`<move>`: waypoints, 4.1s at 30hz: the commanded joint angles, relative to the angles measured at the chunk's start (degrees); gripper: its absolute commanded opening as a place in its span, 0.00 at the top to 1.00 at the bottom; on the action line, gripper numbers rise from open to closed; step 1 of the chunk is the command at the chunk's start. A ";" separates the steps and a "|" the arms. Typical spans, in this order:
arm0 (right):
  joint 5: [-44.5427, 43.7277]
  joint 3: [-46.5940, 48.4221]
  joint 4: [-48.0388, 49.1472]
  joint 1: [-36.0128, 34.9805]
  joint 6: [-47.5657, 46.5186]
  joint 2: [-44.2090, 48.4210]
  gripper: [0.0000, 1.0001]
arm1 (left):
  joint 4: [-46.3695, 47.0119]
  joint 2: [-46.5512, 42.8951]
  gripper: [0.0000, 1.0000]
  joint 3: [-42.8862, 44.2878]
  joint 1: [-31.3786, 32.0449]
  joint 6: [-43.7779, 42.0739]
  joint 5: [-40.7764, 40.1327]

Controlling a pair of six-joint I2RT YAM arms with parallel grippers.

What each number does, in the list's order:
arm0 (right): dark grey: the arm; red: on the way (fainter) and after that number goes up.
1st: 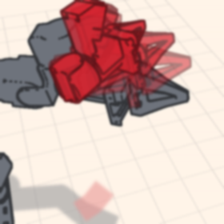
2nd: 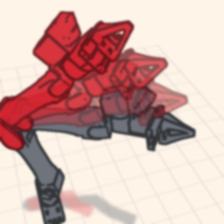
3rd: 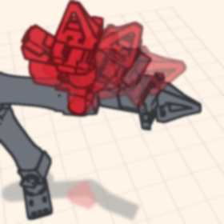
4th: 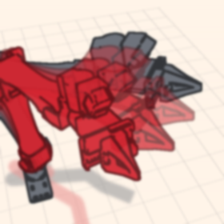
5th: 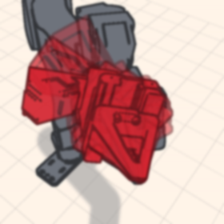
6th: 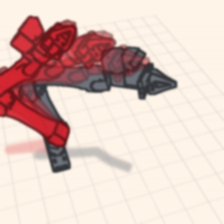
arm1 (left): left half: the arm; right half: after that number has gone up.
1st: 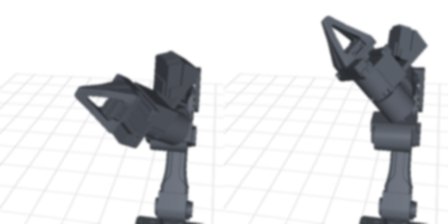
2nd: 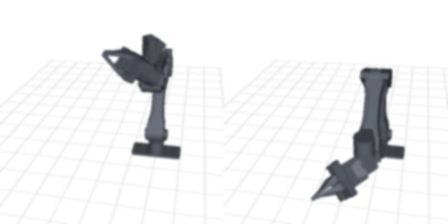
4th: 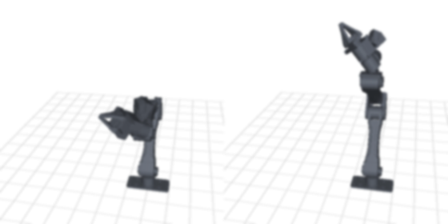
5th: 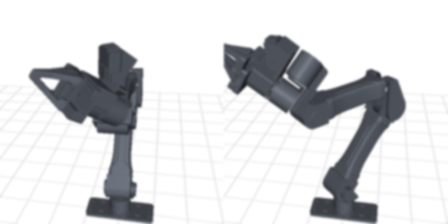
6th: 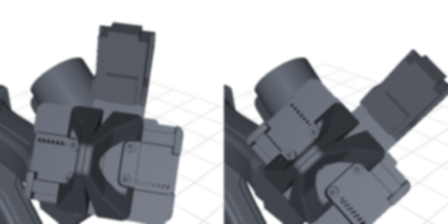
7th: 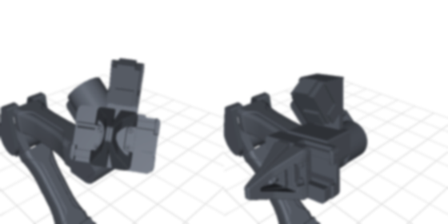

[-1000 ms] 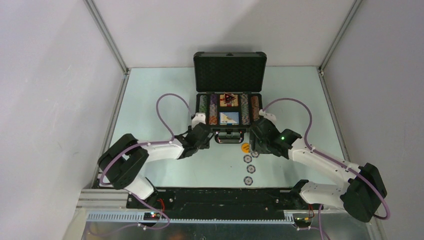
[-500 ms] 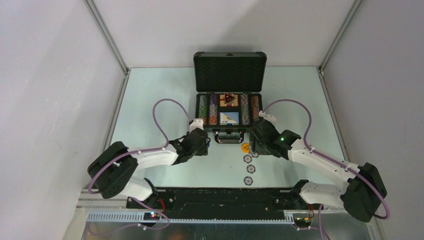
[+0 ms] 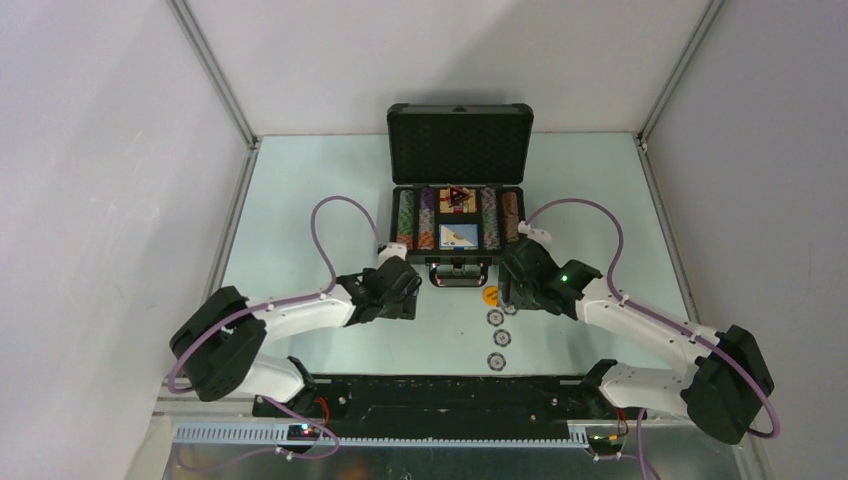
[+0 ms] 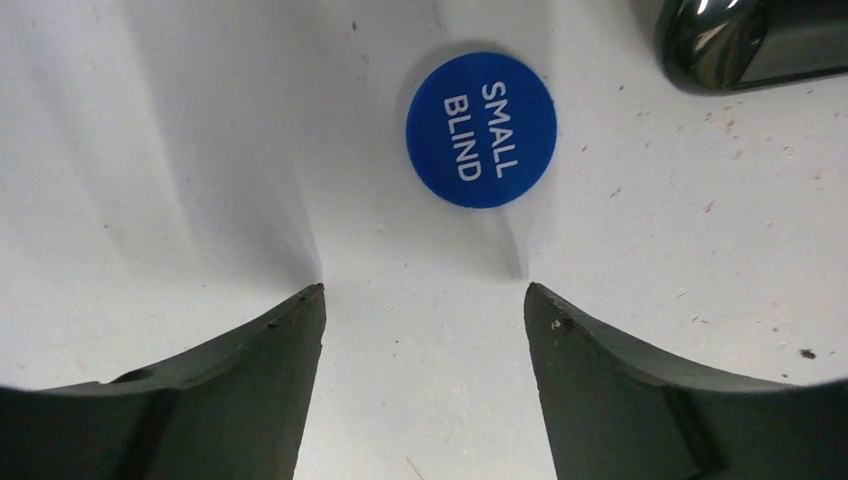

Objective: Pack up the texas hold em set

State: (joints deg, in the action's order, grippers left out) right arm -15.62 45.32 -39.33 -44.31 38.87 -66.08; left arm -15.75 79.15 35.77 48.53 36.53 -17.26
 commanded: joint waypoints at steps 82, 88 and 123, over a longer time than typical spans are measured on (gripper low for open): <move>-1.65 -0.14 -0.73 -0.79 0.55 1.28 0.32 | 4.82 17.30 0.52 5.82 -2.09 -1.45 -1.34; -1.19 -0.14 -0.08 -0.84 0.57 0.79 0.32 | 4.72 15.28 0.54 4.13 -1.81 -1.16 -0.65; -0.80 -0.14 0.54 -1.21 0.62 0.79 0.32 | -2.29 12.25 0.44 6.79 1.10 -3.68 0.20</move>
State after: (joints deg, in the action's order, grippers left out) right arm -15.57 45.21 -39.13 -45.17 39.00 -65.45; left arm -9.23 87.99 41.06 49.19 34.37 -19.64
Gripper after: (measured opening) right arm 0.683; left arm 0.512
